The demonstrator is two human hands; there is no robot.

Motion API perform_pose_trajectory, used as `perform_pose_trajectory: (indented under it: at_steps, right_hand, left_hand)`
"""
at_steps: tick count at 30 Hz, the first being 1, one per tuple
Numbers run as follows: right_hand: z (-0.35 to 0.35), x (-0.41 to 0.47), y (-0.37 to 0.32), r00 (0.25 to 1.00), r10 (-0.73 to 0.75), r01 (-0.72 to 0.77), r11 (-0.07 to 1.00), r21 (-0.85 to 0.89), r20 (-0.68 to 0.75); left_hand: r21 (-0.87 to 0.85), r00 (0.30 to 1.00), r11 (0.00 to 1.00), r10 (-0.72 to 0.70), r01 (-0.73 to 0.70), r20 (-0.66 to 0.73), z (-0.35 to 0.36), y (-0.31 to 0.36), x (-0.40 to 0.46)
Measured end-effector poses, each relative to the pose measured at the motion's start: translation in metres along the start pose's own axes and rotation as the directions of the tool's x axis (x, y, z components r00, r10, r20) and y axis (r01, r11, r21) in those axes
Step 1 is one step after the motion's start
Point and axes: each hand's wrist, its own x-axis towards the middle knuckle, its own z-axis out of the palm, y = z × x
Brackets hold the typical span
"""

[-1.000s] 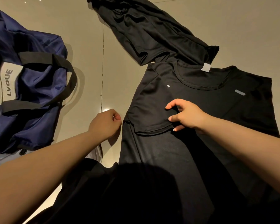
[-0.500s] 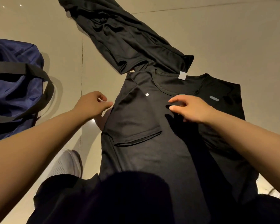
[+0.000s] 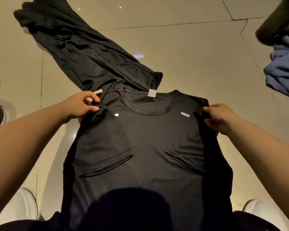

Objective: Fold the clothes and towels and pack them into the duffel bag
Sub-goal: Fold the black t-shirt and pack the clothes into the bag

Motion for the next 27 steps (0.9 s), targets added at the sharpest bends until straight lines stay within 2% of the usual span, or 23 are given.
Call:
perform_pose_trajectory:
  at_steps: [3, 8, 13, 19, 23, 25, 27]
  right_hand:
    - [0.006, 0.004, -0.003, 1.0, -0.004, 0.004, 0.998, -0.055, -0.012]
    - [0.001, -0.007, -0.026, 0.994, -0.104, 0.111, 0.972, 0.209, -0.046]
    - [0.002, -0.039, -0.048, 0.956, -0.289, 0.291, 0.921, 0.26, -0.046]
    - [-0.012, -0.075, -0.072, 0.825, -0.562, 0.537, 0.746, 0.393, -0.062]
    - [-0.032, -0.091, -0.06, 0.813, -0.583, 0.517, 0.712, 0.475, -0.011]
    - [-0.037, -0.099, -0.041, 0.837, -0.545, 0.467, 0.756, 0.458, 0.045]
    - [-0.037, -0.104, -0.015, 0.855, -0.508, 0.449, 0.825, 0.342, 0.104]
  left_hand:
    - [-0.014, 1.0, 1.0, 0.005, -0.005, -0.018, -0.008, 0.004, -0.002]
    - [-0.169, 0.998, 0.985, -0.032, 0.021, -0.06, -0.016, 0.008, -0.006]
    - [-0.388, 0.963, 0.908, 0.052, -0.156, -0.264, -0.034, 0.033, -0.02]
    - [-0.556, 0.894, 0.764, 0.062, -0.329, -0.443, -0.048, 0.057, -0.043]
    - [-0.541, 0.869, 0.729, 0.148, -0.419, -0.473, -0.046, 0.043, -0.069]
    - [-0.498, 0.856, 0.74, 0.203, -0.452, -0.476, -0.04, 0.028, -0.083]
    - [-0.406, 0.85, 0.778, 0.295, -0.479, -0.437, -0.029, 0.007, -0.097]
